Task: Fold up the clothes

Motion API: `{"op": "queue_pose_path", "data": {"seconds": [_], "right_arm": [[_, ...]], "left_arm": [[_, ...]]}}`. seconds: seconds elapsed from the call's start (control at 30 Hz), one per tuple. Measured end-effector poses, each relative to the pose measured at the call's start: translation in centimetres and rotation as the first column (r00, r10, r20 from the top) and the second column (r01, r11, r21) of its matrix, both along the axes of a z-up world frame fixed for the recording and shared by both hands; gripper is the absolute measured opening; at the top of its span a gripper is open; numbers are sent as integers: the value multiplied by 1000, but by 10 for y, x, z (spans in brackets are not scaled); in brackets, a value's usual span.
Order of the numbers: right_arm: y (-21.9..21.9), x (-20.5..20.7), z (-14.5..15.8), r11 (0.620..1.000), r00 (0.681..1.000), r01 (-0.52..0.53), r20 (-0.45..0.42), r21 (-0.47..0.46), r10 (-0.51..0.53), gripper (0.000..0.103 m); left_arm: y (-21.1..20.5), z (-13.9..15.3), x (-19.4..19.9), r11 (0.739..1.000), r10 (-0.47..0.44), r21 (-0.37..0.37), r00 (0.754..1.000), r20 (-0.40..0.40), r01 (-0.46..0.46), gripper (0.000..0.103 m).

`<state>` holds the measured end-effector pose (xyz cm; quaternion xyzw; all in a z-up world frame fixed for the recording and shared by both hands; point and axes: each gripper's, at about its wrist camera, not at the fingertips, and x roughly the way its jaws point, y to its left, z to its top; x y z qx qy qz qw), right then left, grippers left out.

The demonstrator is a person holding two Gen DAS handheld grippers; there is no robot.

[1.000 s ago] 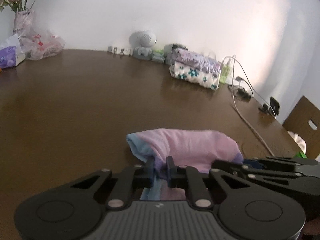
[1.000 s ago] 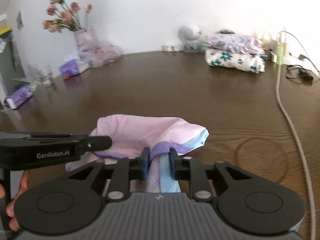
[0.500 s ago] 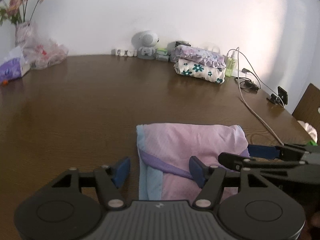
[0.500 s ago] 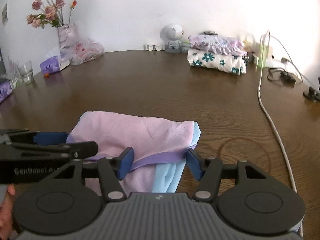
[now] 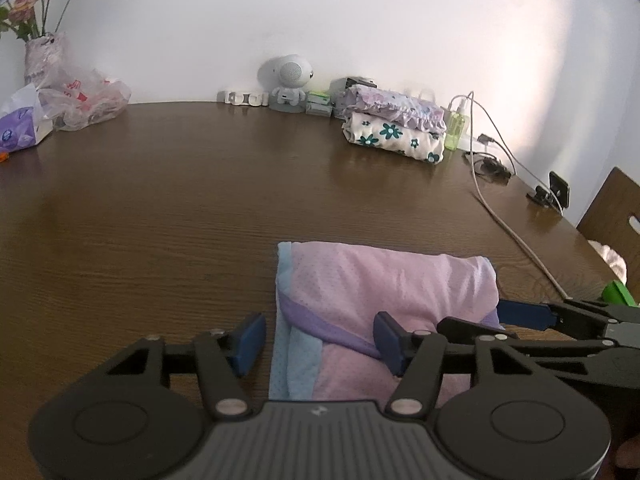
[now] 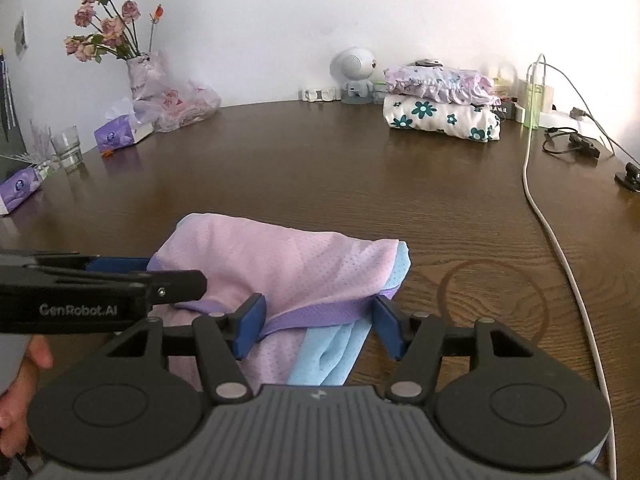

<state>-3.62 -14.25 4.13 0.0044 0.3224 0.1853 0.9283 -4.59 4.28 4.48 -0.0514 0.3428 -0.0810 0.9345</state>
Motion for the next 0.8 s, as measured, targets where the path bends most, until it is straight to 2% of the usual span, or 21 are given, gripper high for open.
{"op": "queue_pose_path", "data": {"seconds": [0.03, 0.17, 0.23, 0.27, 0.43, 0.57, 0.63, 0.7, 0.73, 0.77, 0.8], "right_arm": [[0, -1, 0, 1000, 1000, -7, 0, 6, 7, 53], [0, -2, 1, 999, 999, -39, 0, 32, 39, 32], [1, -3, 1, 997, 998, -63, 2, 43, 63, 19], [2, -4, 2, 996, 997, -72, 7, 44, 72, 16], [1, -4, 6, 997, 998, -62, 28, 52, 61, 11], [-5, -1, 12, 997, 998, -51, 38, 55, 49, 11], [-6, 1, 10, 997, 999, -49, 25, 53, 48, 11], [-5, 3, 7, 998, 999, -46, 14, 48, 46, 12], [-5, 2, 6, 998, 999, -42, 14, 46, 41, 14], [-5, 2, 7, 999, 999, -34, 15, 40, 33, 20], [-6, 1, 7, 999, 1000, -18, 18, 28, 18, 27]], "left_arm": [[-1, 0, 0, 1000, -1, -1, 1000, 1, 1, 55], [0, -2, -2, 999, -25, -42, 1000, 5, 26, 24], [-1, -2, -3, 998, -24, -50, 1000, 6, 24, 18], [-1, -2, -3, 998, -25, -52, 1000, 11, 25, 15], [-2, 3, -7, 996, -33, -77, 999, 38, 36, 9], [-5, 5, -7, 995, -48, -86, 998, 45, 52, 8], [-7, 4, -8, 997, -43, -54, 998, 53, 46, 9], [-9, 4, -11, 999, -37, -18, 997, 63, 39, 15], [-10, 4, -12, 999, -35, 0, 997, 69, 35, 23], [-11, 4, -13, 999, -32, 17, 997, 74, 31, 41], [-12, 5, -14, 999, -29, 35, 996, 80, 26, 49]]}}
